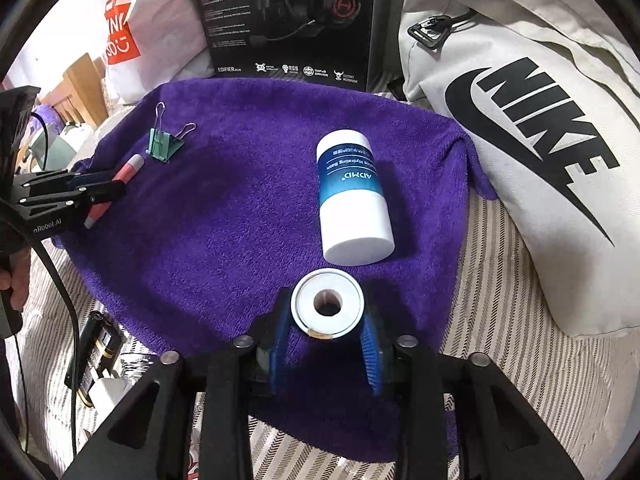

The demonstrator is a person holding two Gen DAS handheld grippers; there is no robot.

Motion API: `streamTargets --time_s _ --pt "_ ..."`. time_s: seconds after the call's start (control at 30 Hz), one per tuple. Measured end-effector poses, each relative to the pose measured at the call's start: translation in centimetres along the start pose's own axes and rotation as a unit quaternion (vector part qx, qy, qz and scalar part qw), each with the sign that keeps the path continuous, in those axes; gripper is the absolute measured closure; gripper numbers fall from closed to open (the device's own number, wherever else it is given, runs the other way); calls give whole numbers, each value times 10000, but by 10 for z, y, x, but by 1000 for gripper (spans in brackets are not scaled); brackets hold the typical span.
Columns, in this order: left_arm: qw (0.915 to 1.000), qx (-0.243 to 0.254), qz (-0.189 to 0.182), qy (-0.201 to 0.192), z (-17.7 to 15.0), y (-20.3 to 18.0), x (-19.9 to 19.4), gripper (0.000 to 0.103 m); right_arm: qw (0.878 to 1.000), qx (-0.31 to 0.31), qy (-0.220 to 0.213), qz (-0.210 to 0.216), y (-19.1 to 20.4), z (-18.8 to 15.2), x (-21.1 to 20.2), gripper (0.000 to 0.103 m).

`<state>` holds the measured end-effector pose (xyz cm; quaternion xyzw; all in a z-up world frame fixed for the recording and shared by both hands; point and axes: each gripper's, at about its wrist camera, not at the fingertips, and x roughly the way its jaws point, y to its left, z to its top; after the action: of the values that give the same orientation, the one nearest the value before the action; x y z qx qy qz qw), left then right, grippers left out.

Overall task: Organize rigid objects
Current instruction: 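Place the marker and tape roll on the purple towel and release both, then grasp the black box with the left tool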

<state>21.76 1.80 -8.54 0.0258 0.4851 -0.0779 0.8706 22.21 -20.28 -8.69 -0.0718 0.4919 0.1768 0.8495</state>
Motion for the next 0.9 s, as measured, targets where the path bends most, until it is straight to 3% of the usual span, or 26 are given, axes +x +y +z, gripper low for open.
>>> streamTargets --time_s 0.13,0.23,0.5,0.9 --pt "10000 8 72 45 -5 -3 -4 59 9999 -62 65 -56 4 -1 -2 60" --pt "9999 -71 141 58 -7 -2 -10 58 9999 -48 36 -137 5 -4 -8 53" --pt "9996 -69 184 -183 -16 -11 -52 54 9994 170 -275 -146 0 -19 -49 47" --pt "9998 -106 -60 -170 -70 -36 -80 51 9973 586 -451 34 11 -67 -92 46"
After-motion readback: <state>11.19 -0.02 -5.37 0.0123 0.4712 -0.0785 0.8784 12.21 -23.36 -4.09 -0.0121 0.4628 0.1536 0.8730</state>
